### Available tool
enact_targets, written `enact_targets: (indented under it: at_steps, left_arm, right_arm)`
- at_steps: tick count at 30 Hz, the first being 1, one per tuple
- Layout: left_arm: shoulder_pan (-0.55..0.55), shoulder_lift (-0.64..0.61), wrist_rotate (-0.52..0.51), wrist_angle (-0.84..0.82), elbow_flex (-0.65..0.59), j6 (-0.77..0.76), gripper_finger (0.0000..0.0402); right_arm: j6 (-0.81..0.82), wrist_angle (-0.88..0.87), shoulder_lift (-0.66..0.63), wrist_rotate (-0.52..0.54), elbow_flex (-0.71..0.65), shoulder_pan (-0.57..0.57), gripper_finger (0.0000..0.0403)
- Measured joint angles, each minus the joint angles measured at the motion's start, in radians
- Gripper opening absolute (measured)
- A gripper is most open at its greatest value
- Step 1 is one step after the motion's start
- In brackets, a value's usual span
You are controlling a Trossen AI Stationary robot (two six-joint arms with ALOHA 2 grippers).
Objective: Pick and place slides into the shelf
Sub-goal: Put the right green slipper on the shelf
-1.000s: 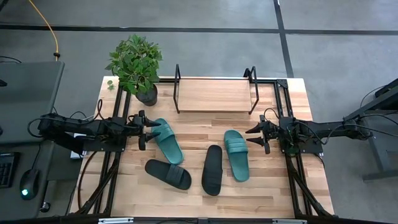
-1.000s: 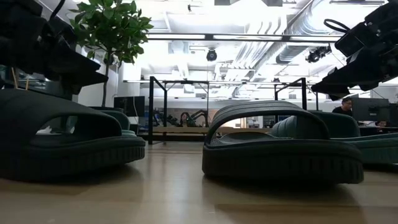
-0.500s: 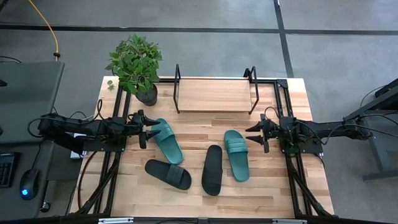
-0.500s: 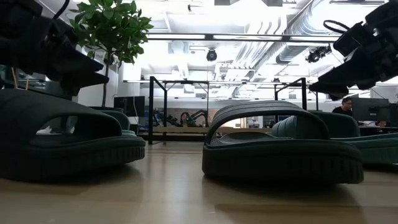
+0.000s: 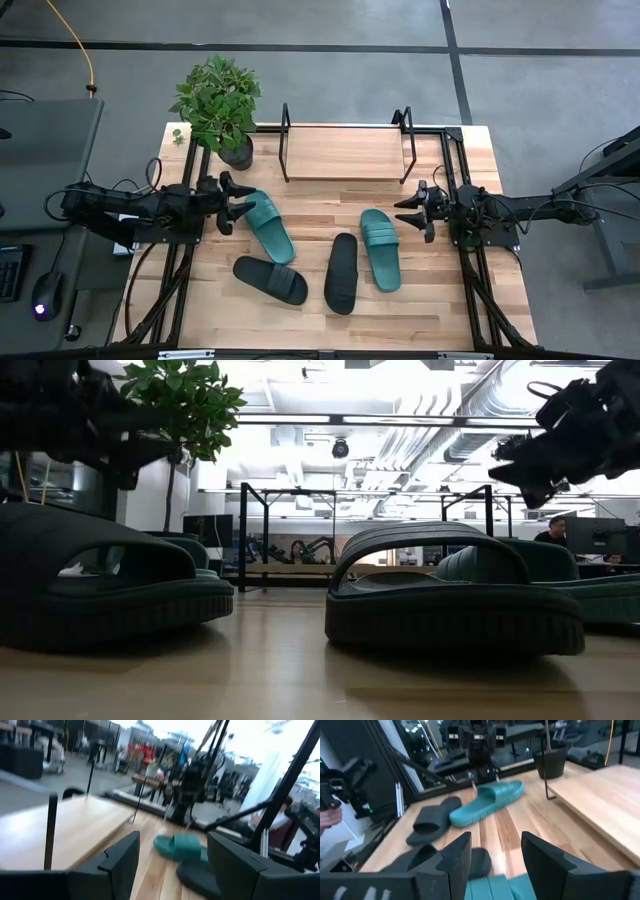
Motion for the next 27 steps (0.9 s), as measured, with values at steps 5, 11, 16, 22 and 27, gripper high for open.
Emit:
enact_targets:
  at_steps: [5, 11, 16, 22, 27]
  left_arm:
    - [0.0, 0.0, -0.004, 0.058, 0.0, -0.038, 0.0215]
    - [0.0, 0.0, 0.025, 0.054, 0.0, -0.146, 0.0215]
    - [0.0, 0.0, 0.038, -0.022, 0.063, -0.152, 0.0215]
    - [0.0, 0.034, 0.048, -0.263, 0.223, -0.144, 0.0215]
    - [0.0, 0.081, 0.048, -0.301, 0.303, -0.114, 0.0215]
  right_arm:
    - [-0.021, 0.04, 0.0, 0.02, 0.0, 0.0, 0.0165]
    - [-0.102, 0.066, 0.0, 0.029, 0.0, 0.007, 0.0165]
    - [-0.157, 0.057, 0.002, 0.029, 0.031, 0.053, 0.0165]
    - [-0.26, -0.085, 0.017, 0.138, 0.157, 0.153, 0.0165]
    - [-0.317, -0.214, 0.112, 0.34, 0.283, 0.265, 0.0165]
